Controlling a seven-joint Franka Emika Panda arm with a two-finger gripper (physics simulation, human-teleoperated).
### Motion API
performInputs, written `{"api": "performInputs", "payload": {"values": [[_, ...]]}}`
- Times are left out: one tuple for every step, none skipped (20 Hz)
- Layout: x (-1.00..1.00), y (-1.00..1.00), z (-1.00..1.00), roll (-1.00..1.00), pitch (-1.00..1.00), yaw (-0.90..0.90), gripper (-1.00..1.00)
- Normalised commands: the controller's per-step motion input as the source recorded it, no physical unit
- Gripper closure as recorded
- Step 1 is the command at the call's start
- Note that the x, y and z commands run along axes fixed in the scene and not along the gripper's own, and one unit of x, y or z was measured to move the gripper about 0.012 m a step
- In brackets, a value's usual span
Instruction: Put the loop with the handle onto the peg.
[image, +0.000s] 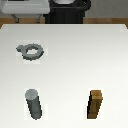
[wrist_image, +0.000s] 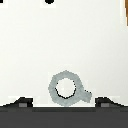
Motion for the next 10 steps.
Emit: {"api": "performInputs", "payload": {"values": [[0.00,-1.00,0.00,0.00,0.00,0.00,-1.00],[0.00,-1.00,0.00,0.00,0.00,0.00,-1.00],[0.00,-1.00,0.00,0.00,0.00,0.15,-1.00],[0.00,0.00,0.00,0.00,0.00,0.00,-1.00],[0.00,0.00,0.00,0.00,0.00,0.45,-1.00],[0.00,0.00,0.00,0.00,0.00,0.75,-1.00],[0.00,0.00,0.00,0.00,0.00,1.00,-1.00],[0.00,0.00,0.00,0.00,0.00,1.00,-1.00],[0.00,0.00,0.00,0.00,0.00,1.00,-1.00],[0.00,0.00,0.00,0.00,0.00,0.90,-1.00]]}}
